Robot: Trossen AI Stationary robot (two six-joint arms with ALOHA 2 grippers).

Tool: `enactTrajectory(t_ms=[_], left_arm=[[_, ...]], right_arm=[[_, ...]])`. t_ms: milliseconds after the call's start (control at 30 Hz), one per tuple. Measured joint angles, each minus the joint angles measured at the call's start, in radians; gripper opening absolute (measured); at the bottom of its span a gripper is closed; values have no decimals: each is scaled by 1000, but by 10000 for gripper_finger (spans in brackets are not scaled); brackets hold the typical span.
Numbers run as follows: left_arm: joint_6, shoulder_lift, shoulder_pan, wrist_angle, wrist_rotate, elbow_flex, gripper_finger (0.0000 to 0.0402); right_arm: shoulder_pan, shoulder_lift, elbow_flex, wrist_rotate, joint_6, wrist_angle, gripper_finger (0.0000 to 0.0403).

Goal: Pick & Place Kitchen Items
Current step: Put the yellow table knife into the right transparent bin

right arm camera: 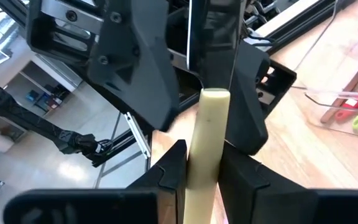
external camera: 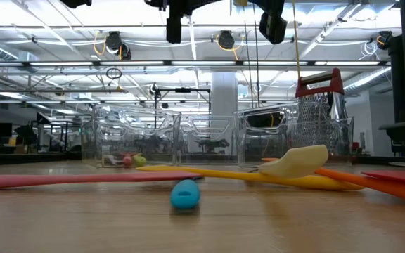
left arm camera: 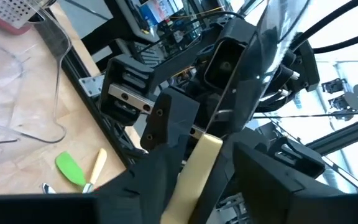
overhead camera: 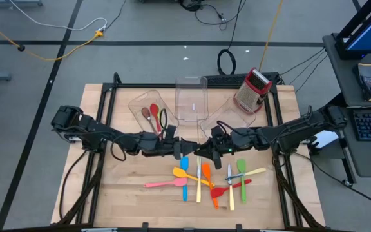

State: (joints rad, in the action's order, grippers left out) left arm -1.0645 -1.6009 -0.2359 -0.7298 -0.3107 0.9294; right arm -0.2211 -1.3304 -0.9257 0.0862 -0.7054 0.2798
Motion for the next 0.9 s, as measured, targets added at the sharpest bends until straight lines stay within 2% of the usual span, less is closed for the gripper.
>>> enactTrajectory(t_ms=[200, 400, 700, 900], left_arm=[[8, 0, 0, 1, 6, 0, 249], [5, 4, 18, 6, 85, -1, 294], [57, 95, 40, 56, 109, -1, 305], [116, 178, 29, 171, 101, -1, 306]], right_arm=[[0, 0, 0, -2, -5, -9, 59], [-1, 1, 0, -5, -11, -41, 59], [-1, 2, 0, -1, -32, -93, 59], [19, 31, 0, 27, -3, -197, 59]])
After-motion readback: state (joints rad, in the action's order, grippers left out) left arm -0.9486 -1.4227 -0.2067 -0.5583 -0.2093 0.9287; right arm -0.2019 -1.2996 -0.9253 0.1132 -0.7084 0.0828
